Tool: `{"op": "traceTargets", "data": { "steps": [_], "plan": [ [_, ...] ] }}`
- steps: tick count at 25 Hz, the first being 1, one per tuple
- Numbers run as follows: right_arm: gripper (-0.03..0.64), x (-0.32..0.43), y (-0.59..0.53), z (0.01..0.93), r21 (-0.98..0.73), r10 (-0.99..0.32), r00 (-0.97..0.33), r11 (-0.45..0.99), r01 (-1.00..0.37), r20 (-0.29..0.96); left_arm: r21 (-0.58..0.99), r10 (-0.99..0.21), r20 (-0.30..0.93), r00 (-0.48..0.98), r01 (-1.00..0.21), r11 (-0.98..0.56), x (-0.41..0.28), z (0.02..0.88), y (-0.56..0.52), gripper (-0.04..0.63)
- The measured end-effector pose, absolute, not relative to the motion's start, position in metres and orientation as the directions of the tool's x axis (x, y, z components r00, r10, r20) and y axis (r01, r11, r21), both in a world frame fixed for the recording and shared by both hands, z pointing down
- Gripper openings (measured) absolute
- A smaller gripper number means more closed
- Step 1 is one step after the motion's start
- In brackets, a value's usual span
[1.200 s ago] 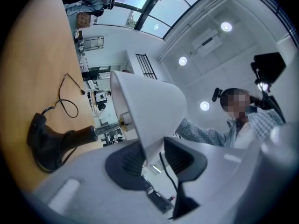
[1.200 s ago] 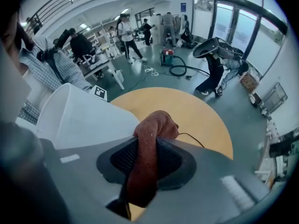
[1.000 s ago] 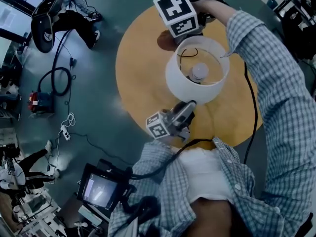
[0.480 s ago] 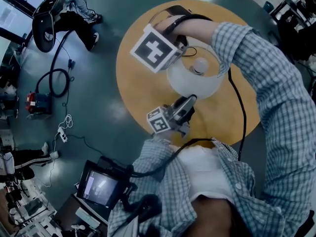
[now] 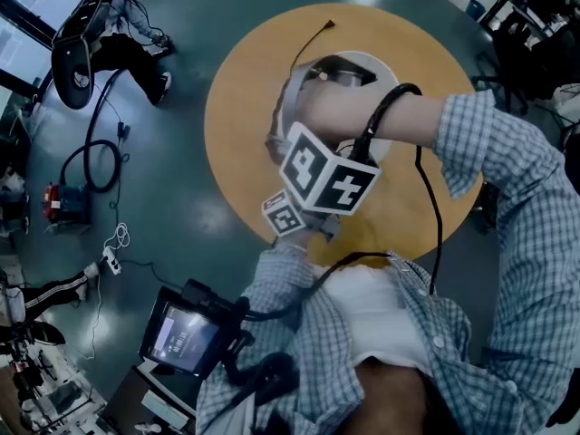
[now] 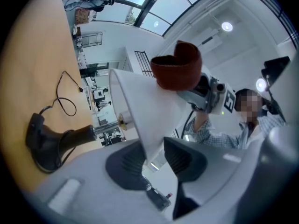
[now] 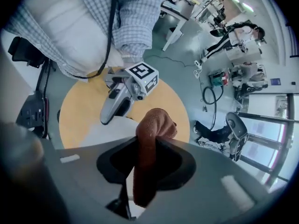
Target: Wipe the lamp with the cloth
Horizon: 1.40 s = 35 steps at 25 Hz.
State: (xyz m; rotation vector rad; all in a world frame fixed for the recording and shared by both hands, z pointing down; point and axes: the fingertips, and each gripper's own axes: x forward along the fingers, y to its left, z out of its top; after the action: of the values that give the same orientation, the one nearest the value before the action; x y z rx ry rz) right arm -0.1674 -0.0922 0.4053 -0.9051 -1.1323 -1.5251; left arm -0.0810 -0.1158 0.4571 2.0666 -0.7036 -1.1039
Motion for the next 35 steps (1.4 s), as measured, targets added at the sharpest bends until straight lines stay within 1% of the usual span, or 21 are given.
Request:
{"op": "traceTargets", "data": {
  "steps": [4, 8, 11, 15, 19, 23, 26, 29, 33, 35],
  "plan": [
    [0.1, -0.145, -0.073, 0.4, 0.312, -0.221, -0.312, -0.037, 0.949, 0.924, 0.772, -0.715, -0.484, 0.504, -0.139, -0.62, -0.082, 0.458, -0.114, 0.118],
    [0.1, -0.126, -0.066, 0.391, 0.413, -0.209, -0.401, 0.014, 0.911, 0.892, 0.768, -0.712, -0.486, 0.506, -0.141, -0.625, -0.081, 0.456, -0.114, 0.117],
    [0.1, -0.102, -0.066, 0.387, 0.455, -0.207, -0.433, 0.073, 0.887, 0.877, 0.765, -0.712, -0.483, 0.51, -0.15, -0.626, -0.077, 0.453, -0.117, 0.115],
    [0.1, -0.078, -0.067, 0.381, 0.505, -0.196, -0.473, 0.178, 0.844, 0.859, 0.769, -0.718, -0.478, 0.506, -0.154, -0.62, -0.078, 0.451, -0.119, 0.115],
    [0.1, -0.056, -0.067, 0.373, 0.556, -0.186, -0.525, 0.341, 0.758, 0.83, 0.771, -0.72, -0.481, 0.5, -0.15, -0.619, -0.081, 0.451, -0.116, 0.115],
    [0.1, -0.019, -0.088, 0.385, 0.567, -0.256, -0.51, 0.461, 0.682, 0.821, 0.771, -0.72, -0.481, 0.501, -0.149, -0.619, -0.08, 0.45, -0.111, 0.115],
    [0.098, 0.004, -0.11, 0.401, 0.582, -0.301, -0.514, 0.58, 0.57, 0.803, 0.774, -0.719, -0.477, 0.505, -0.147, -0.617, -0.079, 0.452, -0.111, 0.115],
    [0.098, 0.008, -0.119, 0.417, 0.556, -0.278, -0.565, 0.725, 0.407, 0.777, 0.779, -0.725, -0.478, 0.497, -0.142, -0.611, -0.085, 0.451, -0.111, 0.117],
    [0.098, 0.006, -0.115, 0.442, 0.433, -0.229, -0.688, 0.891, 0.137, 0.689, 0.793, -0.734, -0.47, 0.49, -0.13, -0.595, -0.085, 0.453, -0.109, 0.123],
    [0.098, 0.007, -0.112, 0.451, 0.331, -0.213, -0.743, 0.944, 0.013, 0.635, 0.803, -0.743, -0.416, 0.524, -0.172, -0.571, -0.081, 0.461, -0.103, 0.123]
  ]
}}
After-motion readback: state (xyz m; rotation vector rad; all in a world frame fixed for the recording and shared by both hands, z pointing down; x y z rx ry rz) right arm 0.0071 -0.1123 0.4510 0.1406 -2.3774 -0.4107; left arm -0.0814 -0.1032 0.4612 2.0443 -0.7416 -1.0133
